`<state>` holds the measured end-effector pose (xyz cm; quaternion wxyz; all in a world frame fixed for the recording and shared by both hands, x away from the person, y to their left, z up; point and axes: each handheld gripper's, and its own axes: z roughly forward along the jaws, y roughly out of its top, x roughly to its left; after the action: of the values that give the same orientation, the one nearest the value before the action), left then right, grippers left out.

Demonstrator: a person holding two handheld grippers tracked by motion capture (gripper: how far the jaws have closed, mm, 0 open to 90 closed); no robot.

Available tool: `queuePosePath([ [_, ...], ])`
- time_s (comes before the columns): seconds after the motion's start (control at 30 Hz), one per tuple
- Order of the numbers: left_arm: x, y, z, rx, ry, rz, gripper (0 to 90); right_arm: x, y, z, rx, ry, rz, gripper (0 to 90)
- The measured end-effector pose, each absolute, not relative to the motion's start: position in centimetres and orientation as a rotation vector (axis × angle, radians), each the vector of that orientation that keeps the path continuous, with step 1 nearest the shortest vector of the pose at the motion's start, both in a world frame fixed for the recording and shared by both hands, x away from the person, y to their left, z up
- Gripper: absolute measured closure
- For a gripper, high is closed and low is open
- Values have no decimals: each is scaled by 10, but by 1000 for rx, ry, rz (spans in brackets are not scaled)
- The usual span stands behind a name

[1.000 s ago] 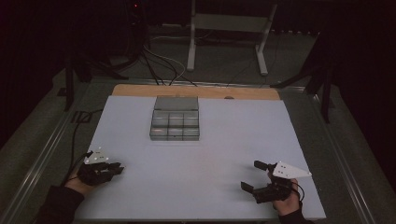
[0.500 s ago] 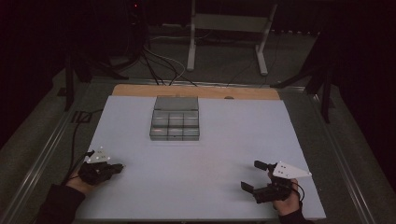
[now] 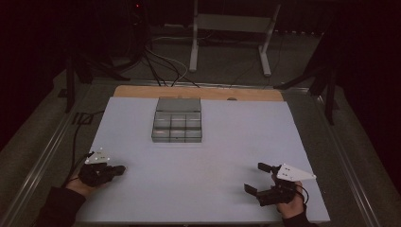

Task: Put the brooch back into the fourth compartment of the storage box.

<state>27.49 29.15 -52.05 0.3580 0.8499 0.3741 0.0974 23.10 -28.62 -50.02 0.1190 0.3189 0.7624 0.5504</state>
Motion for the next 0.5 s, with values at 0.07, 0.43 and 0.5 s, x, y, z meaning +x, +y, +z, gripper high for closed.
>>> queuePosePath([
  [0.07,274,291,-520,2195,955,244,878,231,-286,-500,929,2230,1606,0],
  [0.43,275,288,-517,2195,962,223,878,231,-286,-500,929,2228,1606,0],
  [0.5,276,288,-516,2197,966,221,878,231,-286,-500,929,2227,1609,0],
])
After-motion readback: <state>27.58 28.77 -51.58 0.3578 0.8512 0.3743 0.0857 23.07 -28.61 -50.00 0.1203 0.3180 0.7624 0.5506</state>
